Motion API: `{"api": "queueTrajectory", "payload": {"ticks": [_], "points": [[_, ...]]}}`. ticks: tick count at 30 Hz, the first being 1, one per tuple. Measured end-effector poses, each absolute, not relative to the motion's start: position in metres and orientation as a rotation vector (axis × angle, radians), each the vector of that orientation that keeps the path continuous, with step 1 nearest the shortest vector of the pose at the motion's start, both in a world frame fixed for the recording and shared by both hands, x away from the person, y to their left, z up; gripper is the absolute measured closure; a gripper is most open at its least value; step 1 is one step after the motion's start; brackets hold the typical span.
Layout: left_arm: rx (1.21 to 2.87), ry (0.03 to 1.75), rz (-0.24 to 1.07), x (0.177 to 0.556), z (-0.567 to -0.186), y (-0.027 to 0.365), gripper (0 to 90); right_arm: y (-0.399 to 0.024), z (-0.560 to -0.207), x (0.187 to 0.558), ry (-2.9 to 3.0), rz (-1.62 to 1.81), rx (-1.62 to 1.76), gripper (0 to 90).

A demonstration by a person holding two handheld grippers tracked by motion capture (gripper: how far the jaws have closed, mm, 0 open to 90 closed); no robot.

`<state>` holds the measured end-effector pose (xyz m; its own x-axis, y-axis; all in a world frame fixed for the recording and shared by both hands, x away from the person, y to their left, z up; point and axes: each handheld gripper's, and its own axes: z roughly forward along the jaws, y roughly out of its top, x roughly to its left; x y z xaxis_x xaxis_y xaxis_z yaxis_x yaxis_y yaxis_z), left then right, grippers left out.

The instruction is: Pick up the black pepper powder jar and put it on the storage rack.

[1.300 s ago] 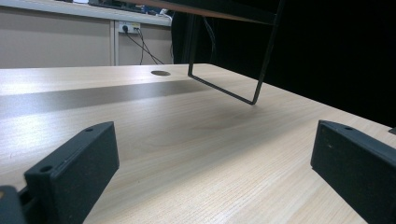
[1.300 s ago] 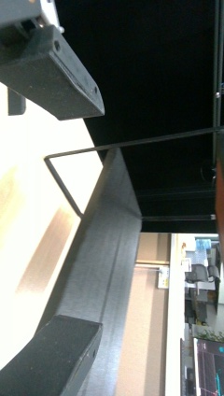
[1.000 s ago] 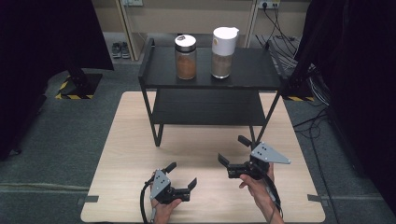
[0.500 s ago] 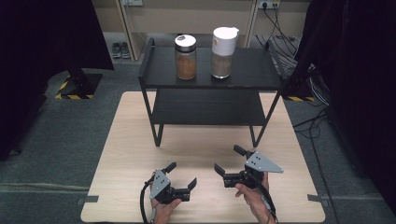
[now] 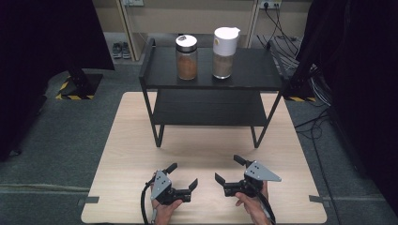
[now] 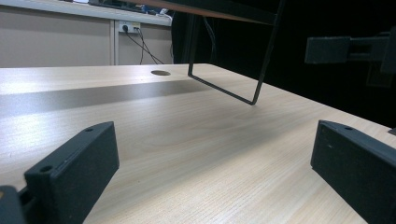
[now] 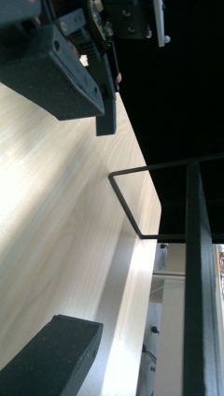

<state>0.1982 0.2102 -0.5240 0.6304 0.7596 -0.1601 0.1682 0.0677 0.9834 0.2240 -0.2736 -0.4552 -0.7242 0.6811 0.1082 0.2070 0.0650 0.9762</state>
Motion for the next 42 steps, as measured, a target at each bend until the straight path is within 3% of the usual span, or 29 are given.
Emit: {"api": "queueTrajectory", "payload": {"ticks": [42], "points": [[1.453,0.826,0.528,0.197,-0.526,0.212,0.1,-0.28,-0.478,0.213,1.972,1.704,0.918,0.4]]}}
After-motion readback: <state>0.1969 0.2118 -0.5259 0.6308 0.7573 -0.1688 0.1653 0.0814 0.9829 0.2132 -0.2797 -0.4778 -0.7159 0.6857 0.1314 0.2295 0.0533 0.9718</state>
